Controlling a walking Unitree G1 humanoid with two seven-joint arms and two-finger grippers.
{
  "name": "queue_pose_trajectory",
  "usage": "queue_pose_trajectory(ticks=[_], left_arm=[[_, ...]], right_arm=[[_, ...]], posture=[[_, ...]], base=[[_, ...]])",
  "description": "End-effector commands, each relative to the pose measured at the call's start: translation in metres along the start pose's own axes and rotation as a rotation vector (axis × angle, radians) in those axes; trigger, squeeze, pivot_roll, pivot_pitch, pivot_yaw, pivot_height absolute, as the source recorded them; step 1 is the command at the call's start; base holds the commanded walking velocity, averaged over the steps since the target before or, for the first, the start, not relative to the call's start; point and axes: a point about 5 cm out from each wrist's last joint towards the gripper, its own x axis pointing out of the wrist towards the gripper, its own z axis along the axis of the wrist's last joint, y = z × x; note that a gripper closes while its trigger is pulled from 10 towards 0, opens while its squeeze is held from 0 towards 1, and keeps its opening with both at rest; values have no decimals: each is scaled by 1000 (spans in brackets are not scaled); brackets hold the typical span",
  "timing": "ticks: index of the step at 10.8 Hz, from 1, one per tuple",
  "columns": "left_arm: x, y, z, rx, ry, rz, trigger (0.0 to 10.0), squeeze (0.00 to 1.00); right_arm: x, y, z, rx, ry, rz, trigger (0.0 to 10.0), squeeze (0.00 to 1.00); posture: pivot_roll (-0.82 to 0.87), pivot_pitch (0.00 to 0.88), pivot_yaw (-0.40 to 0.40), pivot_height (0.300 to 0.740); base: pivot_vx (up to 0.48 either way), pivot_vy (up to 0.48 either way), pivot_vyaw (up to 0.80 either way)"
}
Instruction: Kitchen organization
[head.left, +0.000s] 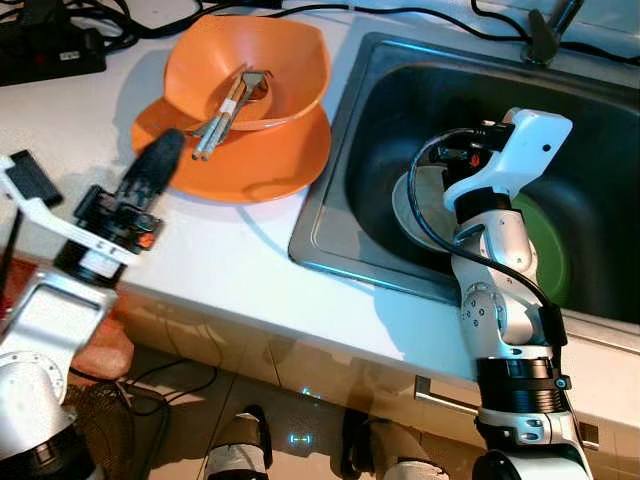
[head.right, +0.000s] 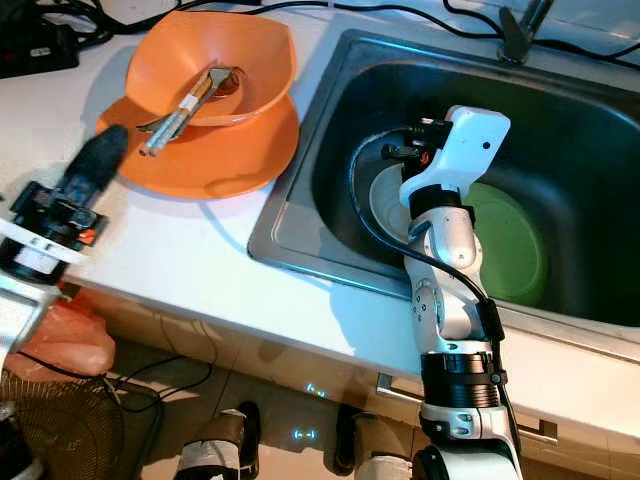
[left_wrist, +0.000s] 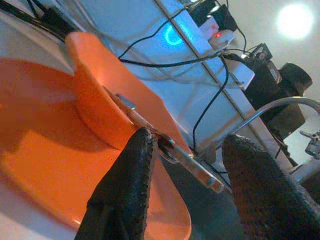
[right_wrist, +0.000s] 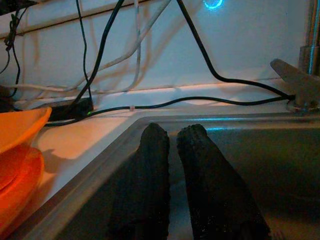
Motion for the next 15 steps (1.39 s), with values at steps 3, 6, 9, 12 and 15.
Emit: queue_pose_trajectory(ticks=[3, 6, 9, 12, 15], left_arm=[[0, -8, -10, -60, 25, -37, 10000, 0], [6, -10, -17, -77, 47, -49, 10000, 0], [10, -12, -20, -80, 59, -59, 8275, 0], [12, -12, -22, -83, 55, -61, 4902, 0], [13, -11, -22, -82, 52, -53, 7294, 0]], right_arm=[[-5, -4, -7, -1, 21, -15, 10000, 0], [-6, -4, -7, 0, 21, -19, 10000, 0], [-7, -5, -7, -1, 23, -22, 10000, 0], [-7, -6, -7, -3, 27, -25, 10000, 0], [-7, -6, -8, -4, 29, -25, 10000, 0]], posture=[[163, 257, -11, 740], [161, 260, -7, 740], [158, 266, -7, 740], [157, 271, -10, 740], [155, 271, -10, 740]], base=[[0, 0, 0], [0, 0, 0], [0, 0, 0], [0, 0, 0], [0, 0, 0]])
